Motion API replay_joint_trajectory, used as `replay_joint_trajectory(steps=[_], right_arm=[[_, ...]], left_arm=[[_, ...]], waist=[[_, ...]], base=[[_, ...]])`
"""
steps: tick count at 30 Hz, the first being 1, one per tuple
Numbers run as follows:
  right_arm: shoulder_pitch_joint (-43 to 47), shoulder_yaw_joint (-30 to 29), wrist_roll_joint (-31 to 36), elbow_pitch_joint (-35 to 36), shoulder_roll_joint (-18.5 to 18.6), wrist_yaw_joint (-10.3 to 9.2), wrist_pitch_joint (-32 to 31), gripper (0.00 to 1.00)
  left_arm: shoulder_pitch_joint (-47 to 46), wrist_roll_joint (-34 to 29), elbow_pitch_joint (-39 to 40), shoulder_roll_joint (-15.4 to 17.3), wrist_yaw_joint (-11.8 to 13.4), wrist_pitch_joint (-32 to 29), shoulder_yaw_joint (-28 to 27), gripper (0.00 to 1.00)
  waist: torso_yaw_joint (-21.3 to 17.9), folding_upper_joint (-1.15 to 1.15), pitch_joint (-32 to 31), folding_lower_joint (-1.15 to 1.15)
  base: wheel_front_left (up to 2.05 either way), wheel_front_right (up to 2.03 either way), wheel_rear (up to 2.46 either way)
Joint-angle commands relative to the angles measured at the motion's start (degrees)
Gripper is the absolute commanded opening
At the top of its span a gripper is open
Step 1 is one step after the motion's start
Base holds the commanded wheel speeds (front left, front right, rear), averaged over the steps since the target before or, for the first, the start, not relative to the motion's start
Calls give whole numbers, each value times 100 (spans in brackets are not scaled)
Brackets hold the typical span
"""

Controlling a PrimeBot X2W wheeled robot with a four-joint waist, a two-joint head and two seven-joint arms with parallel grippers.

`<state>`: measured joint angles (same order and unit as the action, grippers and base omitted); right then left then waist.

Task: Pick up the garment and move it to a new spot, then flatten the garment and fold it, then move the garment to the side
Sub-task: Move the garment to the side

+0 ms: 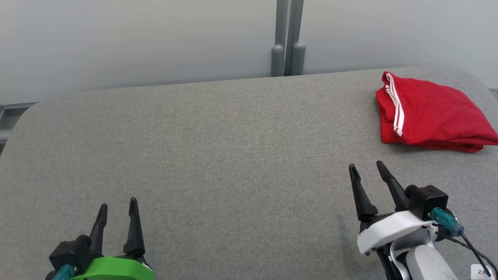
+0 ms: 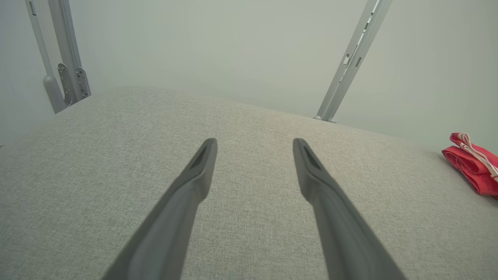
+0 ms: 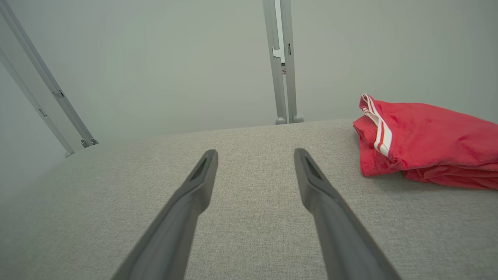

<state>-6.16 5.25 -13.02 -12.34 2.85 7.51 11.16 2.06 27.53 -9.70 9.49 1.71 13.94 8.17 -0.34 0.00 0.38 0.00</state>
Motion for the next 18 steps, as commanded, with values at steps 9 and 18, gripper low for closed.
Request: replay_joint_trajectory(steps=[9, 18], right_arm=[[82, -10, 38, -71, 10, -5, -1, 100], [62, -46, 78, -85, 10, -4, -26, 100]], left_arm=[[96, -37, 39, 56, 107, -61, 19, 100], [62, -46, 17, 95, 154, -99, 58, 100]], waist=[[-5, 0, -35, 0], [10, 0, -41, 0]], base=[[0, 0, 0], [0, 0, 0]])
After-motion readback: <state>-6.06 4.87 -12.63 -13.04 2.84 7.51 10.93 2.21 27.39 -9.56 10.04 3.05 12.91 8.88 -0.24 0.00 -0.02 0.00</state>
